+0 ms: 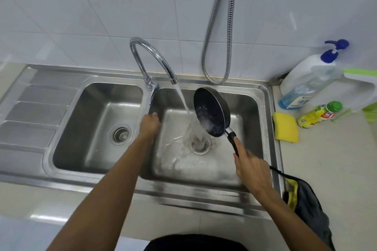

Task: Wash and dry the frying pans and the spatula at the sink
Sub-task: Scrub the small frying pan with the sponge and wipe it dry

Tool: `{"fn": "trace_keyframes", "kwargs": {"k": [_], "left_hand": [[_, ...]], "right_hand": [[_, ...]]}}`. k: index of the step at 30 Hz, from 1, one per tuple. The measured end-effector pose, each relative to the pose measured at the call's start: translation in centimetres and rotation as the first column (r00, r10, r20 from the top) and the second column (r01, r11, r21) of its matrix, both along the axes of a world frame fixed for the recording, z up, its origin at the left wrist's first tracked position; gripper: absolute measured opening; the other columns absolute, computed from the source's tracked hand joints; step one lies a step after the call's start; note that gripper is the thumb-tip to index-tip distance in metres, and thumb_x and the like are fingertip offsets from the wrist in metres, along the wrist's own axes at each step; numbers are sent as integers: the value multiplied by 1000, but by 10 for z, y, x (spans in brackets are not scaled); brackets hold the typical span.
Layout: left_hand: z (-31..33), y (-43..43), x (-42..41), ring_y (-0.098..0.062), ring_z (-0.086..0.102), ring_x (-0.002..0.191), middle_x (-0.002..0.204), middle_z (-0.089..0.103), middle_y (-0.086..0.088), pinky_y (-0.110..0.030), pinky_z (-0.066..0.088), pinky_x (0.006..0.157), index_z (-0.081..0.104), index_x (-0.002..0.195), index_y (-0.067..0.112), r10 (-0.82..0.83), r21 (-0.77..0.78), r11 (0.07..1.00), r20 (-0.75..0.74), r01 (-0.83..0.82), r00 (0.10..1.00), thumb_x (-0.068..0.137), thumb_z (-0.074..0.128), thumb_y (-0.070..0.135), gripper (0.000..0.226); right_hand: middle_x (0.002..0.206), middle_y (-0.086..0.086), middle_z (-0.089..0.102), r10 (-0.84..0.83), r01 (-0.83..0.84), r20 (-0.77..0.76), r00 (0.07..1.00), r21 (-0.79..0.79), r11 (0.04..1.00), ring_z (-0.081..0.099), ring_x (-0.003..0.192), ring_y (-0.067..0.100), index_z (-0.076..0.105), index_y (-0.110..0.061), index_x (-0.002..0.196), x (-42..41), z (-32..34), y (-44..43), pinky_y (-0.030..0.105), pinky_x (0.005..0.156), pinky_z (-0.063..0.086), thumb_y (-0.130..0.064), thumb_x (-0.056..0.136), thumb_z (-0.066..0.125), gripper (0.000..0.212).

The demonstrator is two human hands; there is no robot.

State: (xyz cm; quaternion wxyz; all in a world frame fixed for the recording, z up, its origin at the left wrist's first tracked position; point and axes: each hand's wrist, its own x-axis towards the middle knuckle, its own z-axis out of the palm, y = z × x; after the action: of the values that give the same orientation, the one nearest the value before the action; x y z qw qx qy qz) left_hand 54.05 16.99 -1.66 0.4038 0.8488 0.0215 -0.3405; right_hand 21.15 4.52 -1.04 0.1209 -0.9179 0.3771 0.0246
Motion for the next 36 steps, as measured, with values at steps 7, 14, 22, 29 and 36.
{"fn": "trace_keyframes", "kwargs": {"k": [7, 14, 22, 29, 36], "left_hand": [[24, -23, 36, -15, 53, 68, 76, 50, -3, -25, 46, 64, 56, 85, 17, 362, -353, 816, -304, -457, 881, 103, 41, 9, 24], [39, -50, 43, -6, 59, 58, 71, 66, 2, -21, 45, 52, 74, 99, 0, 561, -469, 668, -192, -578, 805, 90, 61, 3, 16], [47, -86, 54, -11, 56, 75, 94, 65, -1, -26, 46, 67, 65, 114, 11, 345, -443, 845, 20, -301, 938, 100, 53, 22, 22], [18, -30, -58, -12, 65, 81, 116, 72, -11, -31, 51, 69, 59, 115, 8, 121, -229, 968, 53, -105, 991, 106, 47, 25, 23], [19, -20, -211, -20, 71, 102, 105, 77, -1, -36, 56, 89, 74, 111, 18, -387, -495, 867, -593, 60, 706, 91, 44, 75, 67]], "right_hand": [[69, 2, 61, 37, -34, 10, 999, -216, 976, 50, 45, 22, 47, -23, 149, -7, 29, -10, 25, 38, 34, -1, 65, 85, 95], [129, -8, 69, 42, -43, -7, 999, -240, 970, 61, 77, 22, 40, -33, 152, -3, 42, -12, 28, 45, 45, -6, 62, 88, 106], [138, -11, 62, -6, 13, 37, 999, -186, 982, 53, 79, 23, 32, -37, 154, -3, 35, -7, 30, 43, 49, 4, 69, 76, 104], [91, -3, 72, -236, 235, 269, 934, 37, 971, 53, 70, 15, 47, -37, 144, 3, 25, 18, 27, 53, 39, -16, 88, 72, 65], [99, -4, 74, -509, 256, 335, 793, 575, 777, 73, 88, 21, 46, -41, 122, 18, 22, 51, 42, 75, 59, -31, 101, 56, 25]]}}
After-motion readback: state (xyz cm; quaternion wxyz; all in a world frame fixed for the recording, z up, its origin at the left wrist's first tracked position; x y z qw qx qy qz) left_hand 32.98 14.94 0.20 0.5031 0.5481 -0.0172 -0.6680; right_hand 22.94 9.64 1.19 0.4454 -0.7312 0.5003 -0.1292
